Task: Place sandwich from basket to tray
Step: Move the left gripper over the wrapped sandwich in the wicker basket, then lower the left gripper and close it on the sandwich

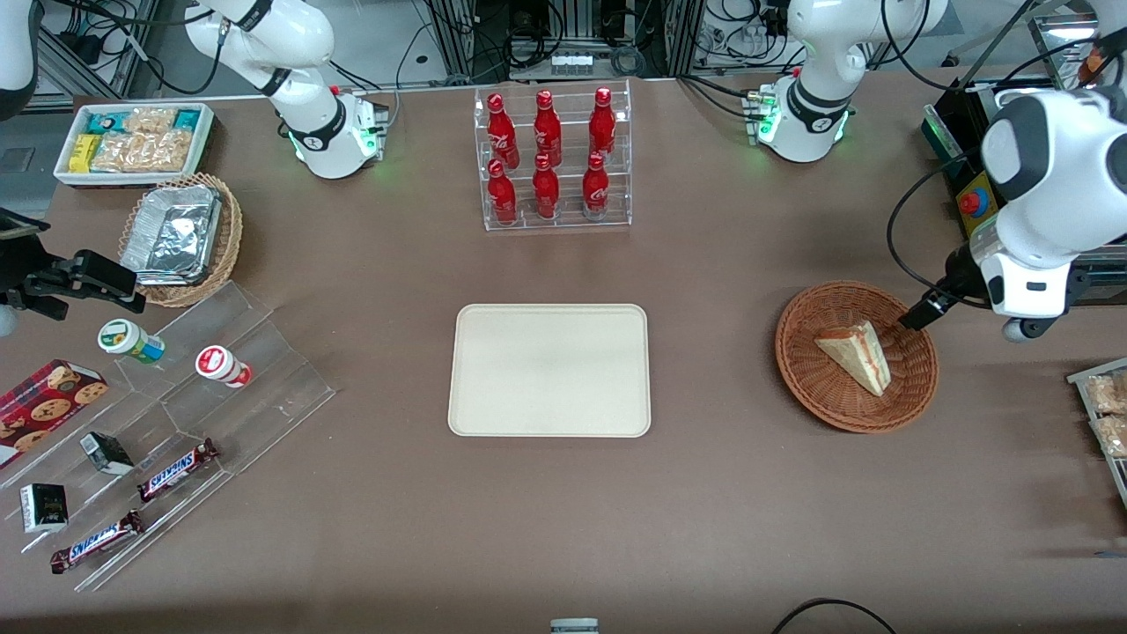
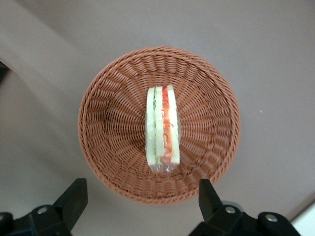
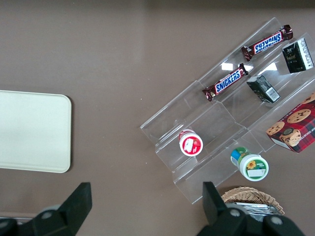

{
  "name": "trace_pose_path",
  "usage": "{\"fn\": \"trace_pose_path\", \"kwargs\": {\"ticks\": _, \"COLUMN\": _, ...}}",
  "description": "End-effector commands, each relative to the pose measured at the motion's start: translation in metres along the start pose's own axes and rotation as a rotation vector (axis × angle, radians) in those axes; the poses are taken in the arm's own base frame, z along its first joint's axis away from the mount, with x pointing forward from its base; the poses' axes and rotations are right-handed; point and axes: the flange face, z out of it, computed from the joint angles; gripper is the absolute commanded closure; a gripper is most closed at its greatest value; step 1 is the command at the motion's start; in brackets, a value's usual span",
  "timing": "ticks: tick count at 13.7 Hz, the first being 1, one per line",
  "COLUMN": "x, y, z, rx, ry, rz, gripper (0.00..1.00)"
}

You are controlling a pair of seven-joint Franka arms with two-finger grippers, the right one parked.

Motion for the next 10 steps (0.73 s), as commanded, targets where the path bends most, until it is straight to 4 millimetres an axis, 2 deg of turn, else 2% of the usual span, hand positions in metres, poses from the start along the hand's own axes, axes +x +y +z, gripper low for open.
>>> {"fn": "trace_pose_path", "kwargs": {"ticks": 1, "x": -0.004, "y": 0.001, "z": 0.039, "rx": 0.001, "ry": 0.004, "rz": -0.078, "gripper": 0.00}}
{"fn": "trace_pose_path", "kwargs": {"ticks": 5, "x": -0.020, "y": -0.004, "z": 0.099, "rx": -0.043, "ry": 0.053, "rz": -0.096, "gripper": 0.00}}
{"fn": "trace_pose_path", "kwargs": {"ticks": 10, "x": -0.035, "y": 0.020, "z": 0.143, "rx": -0.057, "ry": 0.066, "rz": -0.087, "gripper": 0.00}}
